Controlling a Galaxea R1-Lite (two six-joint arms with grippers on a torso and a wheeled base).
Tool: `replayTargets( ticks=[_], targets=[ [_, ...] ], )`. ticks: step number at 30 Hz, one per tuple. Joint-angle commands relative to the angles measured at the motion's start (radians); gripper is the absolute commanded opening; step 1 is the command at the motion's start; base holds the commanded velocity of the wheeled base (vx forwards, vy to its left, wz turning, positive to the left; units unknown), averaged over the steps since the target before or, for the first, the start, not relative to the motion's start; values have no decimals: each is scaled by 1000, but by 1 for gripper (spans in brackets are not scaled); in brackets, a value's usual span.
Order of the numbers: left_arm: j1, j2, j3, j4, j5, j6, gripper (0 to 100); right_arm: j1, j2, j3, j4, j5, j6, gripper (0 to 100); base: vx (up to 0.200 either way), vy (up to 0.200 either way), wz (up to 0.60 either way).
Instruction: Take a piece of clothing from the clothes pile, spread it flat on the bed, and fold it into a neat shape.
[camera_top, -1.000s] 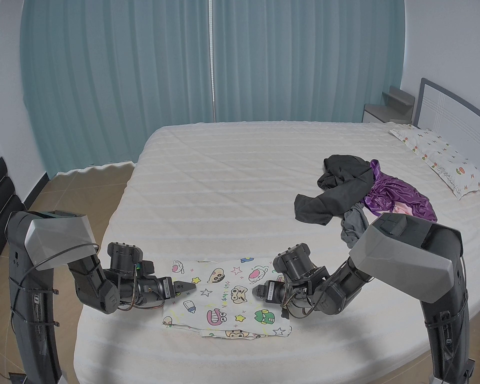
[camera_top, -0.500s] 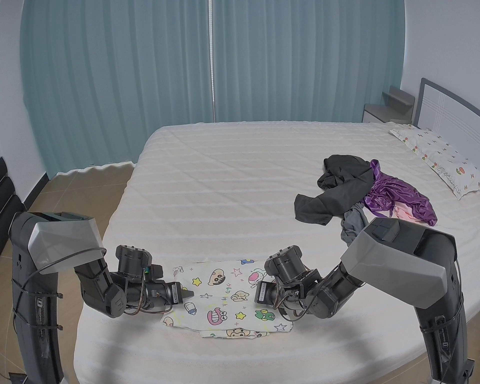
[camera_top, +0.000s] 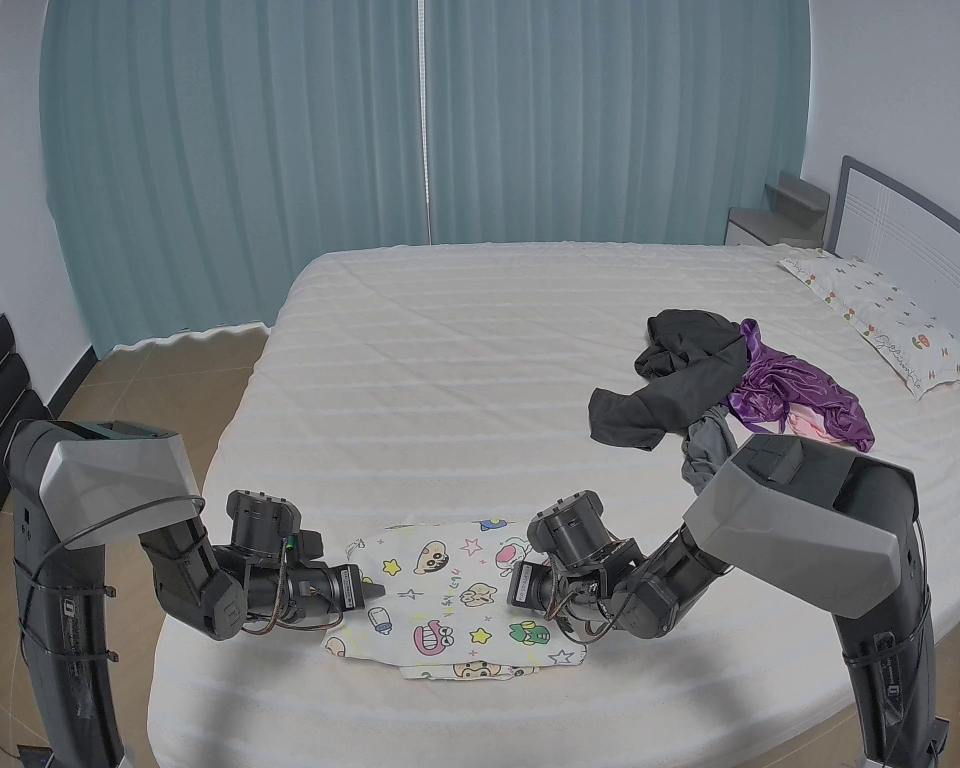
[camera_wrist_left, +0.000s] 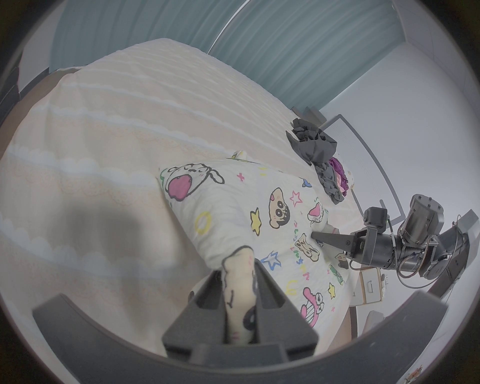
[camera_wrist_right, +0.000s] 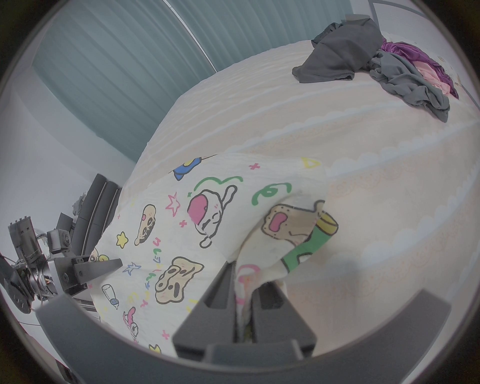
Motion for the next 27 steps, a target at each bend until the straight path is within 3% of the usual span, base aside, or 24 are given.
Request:
replayTargets(
  ticks=[1, 27],
  targets=[
    [-7, -37, 4, 3, 0, -29, 0, 0, -7, 5, -2, -1, 2, 0, 0, 0, 0],
    [-10, -126, 63, 4, 16, -37, 0, 3, -35, 16, -14, -1, 5, 0, 0, -200, 0]
  ],
)
